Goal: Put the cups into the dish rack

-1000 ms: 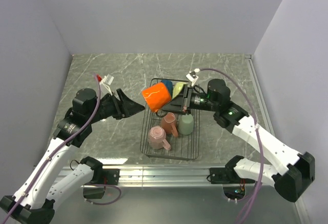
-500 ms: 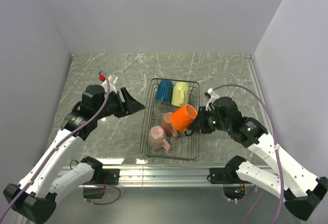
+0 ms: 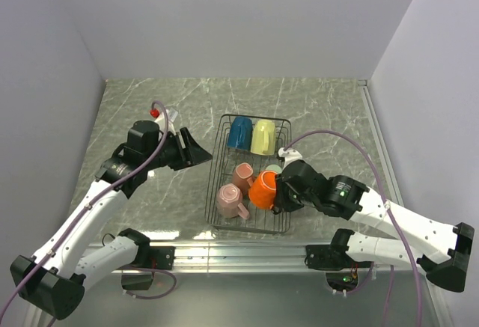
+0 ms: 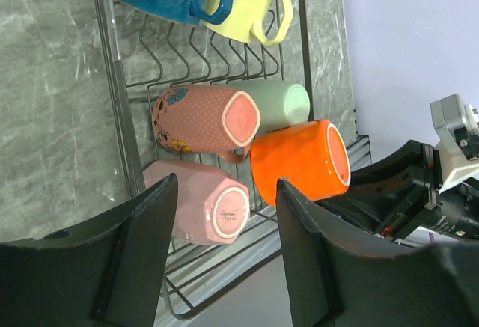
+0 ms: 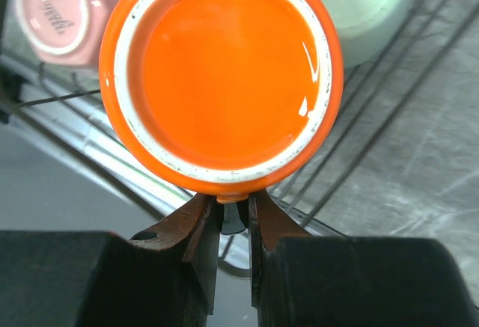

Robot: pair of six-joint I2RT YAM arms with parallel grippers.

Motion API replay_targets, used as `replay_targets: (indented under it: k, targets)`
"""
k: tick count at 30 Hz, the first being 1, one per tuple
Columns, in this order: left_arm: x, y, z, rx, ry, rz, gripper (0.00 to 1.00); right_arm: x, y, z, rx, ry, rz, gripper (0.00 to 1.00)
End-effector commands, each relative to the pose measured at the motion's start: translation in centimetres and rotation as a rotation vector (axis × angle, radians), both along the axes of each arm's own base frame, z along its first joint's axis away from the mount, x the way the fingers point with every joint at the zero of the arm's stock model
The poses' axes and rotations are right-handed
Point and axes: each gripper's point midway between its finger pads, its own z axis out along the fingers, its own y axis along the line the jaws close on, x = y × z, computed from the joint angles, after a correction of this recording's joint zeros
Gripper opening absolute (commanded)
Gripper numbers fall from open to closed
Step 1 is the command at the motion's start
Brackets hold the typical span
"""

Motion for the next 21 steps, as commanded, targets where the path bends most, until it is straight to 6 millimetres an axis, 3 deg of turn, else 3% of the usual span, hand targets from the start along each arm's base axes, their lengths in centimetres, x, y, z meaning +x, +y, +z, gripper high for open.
replay_targets:
  k: [1, 14, 21]
  targets:
    - [0.2, 0.2, 2.1, -0.013, -0.075, 0.004, 0.6, 1.2, 0.0, 1.2, 0.014, -0.085, -0.032, 0.0]
    - [-0.4, 1.1, 1.4, 0.009, -0.06, 0.042, 0.58, -0.4, 0.5, -1.3, -0.108, -0.098, 0.123, 0.0]
    - [-0.4, 1.2, 1.1, 0.005, -0.052, 0.056, 0.57, -0.2, 1.4, -2.6, -0.14, -0.087, 0.133, 0.0]
